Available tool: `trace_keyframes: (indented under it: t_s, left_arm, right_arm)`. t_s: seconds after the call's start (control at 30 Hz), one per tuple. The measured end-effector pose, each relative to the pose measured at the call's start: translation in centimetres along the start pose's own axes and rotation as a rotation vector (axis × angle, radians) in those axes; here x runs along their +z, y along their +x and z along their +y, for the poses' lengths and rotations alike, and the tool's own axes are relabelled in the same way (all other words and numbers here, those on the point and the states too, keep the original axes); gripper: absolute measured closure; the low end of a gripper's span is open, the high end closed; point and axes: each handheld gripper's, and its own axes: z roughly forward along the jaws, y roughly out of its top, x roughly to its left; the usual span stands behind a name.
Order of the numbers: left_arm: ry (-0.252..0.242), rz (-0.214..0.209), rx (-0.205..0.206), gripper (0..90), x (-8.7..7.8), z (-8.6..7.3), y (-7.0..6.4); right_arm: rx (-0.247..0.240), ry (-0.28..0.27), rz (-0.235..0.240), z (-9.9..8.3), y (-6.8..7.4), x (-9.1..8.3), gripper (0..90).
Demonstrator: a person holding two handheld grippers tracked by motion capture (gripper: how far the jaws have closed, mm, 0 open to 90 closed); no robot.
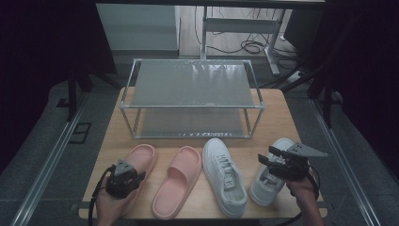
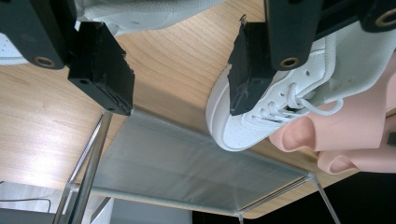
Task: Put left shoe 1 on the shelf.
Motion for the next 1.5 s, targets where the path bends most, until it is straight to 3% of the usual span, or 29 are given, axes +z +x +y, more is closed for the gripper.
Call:
trace_keyframes:
  t_s: [0.3,0.67,0.97,1.5]
  left_arm:
    - [-0.025,0.053,0.004,84.5,-0.3,0.1,-0.2]
    - [-0.079,0.053,0.005,84.7,-1.9,1.3,0.0]
    - [-0.106,0.047,0.019,84.8,-2.2,3.0,-0.1]
    - [-0.127,0.026,0.075,84.7,-0.8,7.3,-1.3]
  right_arm:
    - [0.000,0.000,0.000,0.0,0.0,0.0,41.3]
    - [-0.001,-0.003,-0.001,0.0,0.0,0.0,41.3]
    - [-0.003,-0.002,0.002,0.1,0.0,0.0,41.3]
    - [-0.002,-0.009,-0.001,0.1,-0.2,-0.3,41.3]
